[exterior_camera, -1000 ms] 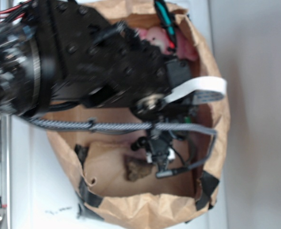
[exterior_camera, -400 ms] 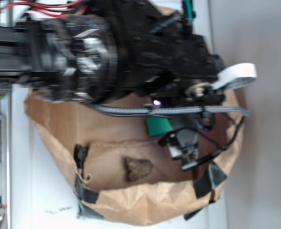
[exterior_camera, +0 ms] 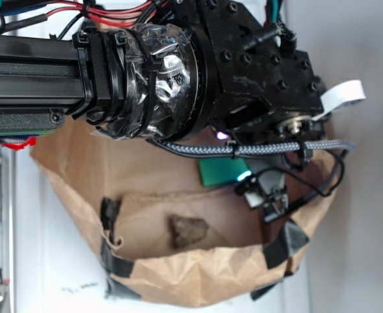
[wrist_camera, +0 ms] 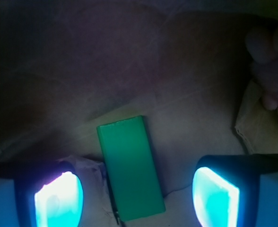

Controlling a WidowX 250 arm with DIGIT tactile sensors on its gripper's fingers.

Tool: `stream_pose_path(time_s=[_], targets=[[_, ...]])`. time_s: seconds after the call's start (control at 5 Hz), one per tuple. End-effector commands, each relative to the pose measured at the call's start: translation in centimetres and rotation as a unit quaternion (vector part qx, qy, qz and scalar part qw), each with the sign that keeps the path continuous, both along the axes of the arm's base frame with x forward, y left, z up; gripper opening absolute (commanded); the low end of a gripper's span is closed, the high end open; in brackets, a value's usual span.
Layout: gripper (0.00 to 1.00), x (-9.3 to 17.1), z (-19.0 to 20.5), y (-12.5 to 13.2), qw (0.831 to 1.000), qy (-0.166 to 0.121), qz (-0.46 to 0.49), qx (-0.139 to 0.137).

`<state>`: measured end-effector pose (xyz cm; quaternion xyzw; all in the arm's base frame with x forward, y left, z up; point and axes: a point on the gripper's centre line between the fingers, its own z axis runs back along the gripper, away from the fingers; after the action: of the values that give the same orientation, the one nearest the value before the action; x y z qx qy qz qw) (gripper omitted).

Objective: Grab the green block.

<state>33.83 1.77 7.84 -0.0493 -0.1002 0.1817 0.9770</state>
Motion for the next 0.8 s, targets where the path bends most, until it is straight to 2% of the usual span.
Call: stream_pose_path(time_s=[0.0, 0.2, 0.6], targets=[[1.00, 1.0, -0.2, -1.6, 0.997, -0.068, -0.031, -0.006], [1.00, 0.8, -1.1, -2.5, 0.997, -0.067, -0.043, -0.012], [1.00, 0.3, -2.5, -3.8, 0.995, -0.064, -0.074, 0.006]])
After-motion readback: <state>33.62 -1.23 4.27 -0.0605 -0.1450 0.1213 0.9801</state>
